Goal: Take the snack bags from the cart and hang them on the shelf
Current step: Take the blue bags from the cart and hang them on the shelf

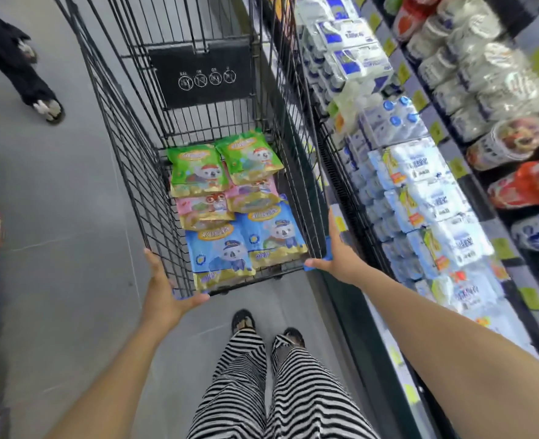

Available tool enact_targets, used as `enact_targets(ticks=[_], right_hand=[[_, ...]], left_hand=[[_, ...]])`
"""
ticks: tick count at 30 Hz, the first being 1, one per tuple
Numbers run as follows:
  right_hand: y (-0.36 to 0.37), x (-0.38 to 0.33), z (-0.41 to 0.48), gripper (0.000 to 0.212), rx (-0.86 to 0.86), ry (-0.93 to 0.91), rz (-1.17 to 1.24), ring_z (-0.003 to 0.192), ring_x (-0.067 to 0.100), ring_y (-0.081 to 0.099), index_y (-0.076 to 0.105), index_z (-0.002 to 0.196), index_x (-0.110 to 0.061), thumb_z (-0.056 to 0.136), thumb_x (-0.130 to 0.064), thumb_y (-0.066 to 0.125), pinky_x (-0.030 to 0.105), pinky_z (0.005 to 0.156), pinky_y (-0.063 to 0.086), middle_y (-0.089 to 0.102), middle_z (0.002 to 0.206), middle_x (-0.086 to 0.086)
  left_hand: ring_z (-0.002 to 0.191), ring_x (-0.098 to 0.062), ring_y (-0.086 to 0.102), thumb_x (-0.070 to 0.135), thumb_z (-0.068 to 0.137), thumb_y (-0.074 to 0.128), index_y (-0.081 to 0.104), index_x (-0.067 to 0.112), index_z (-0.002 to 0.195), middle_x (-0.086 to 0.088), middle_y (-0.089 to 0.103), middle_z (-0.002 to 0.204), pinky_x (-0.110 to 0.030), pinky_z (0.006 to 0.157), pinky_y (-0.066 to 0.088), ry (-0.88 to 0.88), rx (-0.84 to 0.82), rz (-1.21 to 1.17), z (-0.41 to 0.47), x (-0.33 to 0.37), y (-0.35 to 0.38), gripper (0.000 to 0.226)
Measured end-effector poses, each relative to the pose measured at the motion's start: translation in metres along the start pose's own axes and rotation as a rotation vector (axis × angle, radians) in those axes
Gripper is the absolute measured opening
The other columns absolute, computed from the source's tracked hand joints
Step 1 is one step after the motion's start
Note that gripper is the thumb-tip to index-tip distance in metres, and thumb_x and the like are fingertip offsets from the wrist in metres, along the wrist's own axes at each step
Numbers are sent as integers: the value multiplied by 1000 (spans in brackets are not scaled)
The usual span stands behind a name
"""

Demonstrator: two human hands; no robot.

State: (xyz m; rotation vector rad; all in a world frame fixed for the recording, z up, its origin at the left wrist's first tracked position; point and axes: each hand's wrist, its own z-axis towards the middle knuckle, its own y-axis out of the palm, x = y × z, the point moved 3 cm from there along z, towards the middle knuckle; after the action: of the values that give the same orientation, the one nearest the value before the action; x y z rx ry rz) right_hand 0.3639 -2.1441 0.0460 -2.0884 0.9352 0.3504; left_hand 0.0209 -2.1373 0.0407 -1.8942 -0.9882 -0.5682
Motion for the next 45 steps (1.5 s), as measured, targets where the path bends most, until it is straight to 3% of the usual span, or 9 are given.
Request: enact_targets(ticks=[9,13,18,20,23,26,33,38,45], right_hand=[[9,54,-48,121,-38,5,-45,45,12,45,-32,144,-25,82,-38,71,20,48,33,57,79,2],[10,77,-56,122,-10,-79,-57,55,6,59,-33,142,-31,81,-37,72,23,56,43,35,150,16],[9,90,-73,127,-19,-21,-131,91,40,61,-35,140,-36,66,-68,63,38,75,47,48,131,33],[8,88,-79,125,111,63,-283,121,41,44,-20,149,-29,63,-78,56,46,93,41,38,137,32],[12,65,-85,89,455,-203,-363,132,42,31,34,145,-3,78,-54,66,53,108,33,35,141,29],[31,42,-55,70,348,-370,-419,122,41,42,44,135,3,84,-38,68,50,102,41,47,130,26],[84,70,50,81,-92,168,-404,133,37,35,22,146,0,90,-46,58,40,105,31,37,143,24],[111,108,80,92,-93,409,-472,131,36,39,25,143,2,83,-59,58,41,104,33,40,143,20],[121,115,87,106,-78,536,-260,130,36,39,37,135,-7,57,-64,78,44,103,38,45,137,18]], left_hand=[[135,-28,37,15,67,86,-29,25,146,0,13,158,-31,104,33,-25,1,25,-66,-23,42,140],[134,-34,39,22,67,87,-33,29,145,-9,18,158,-35,104,34,-59,-1,34,-84,-32,56,143],[138,-44,24,66,51,79,-28,21,147,-32,21,148,-50,110,26,-171,50,400,-106,-28,65,151],[146,-41,3,68,55,76,-8,12,153,-27,-3,158,-52,116,9,8,141,559,-114,-18,68,141],[146,-33,9,64,69,66,12,7,153,-21,6,160,-42,116,8,287,168,549,-114,8,85,115],[146,-29,15,52,84,63,7,7,154,-14,14,160,-40,119,17,140,13,363,-73,6,118,100],[135,-38,37,68,78,57,32,11,148,-15,40,150,-47,108,36,-416,-195,250,23,-99,185,93],[133,-38,37,53,80,69,18,-2,147,-25,37,145,-41,101,39,-678,-45,156,22,-124,205,101],[95,-26,66,23,61,91,63,7,102,-10,69,103,-36,75,52,-735,43,-219,34,-134,197,53]])
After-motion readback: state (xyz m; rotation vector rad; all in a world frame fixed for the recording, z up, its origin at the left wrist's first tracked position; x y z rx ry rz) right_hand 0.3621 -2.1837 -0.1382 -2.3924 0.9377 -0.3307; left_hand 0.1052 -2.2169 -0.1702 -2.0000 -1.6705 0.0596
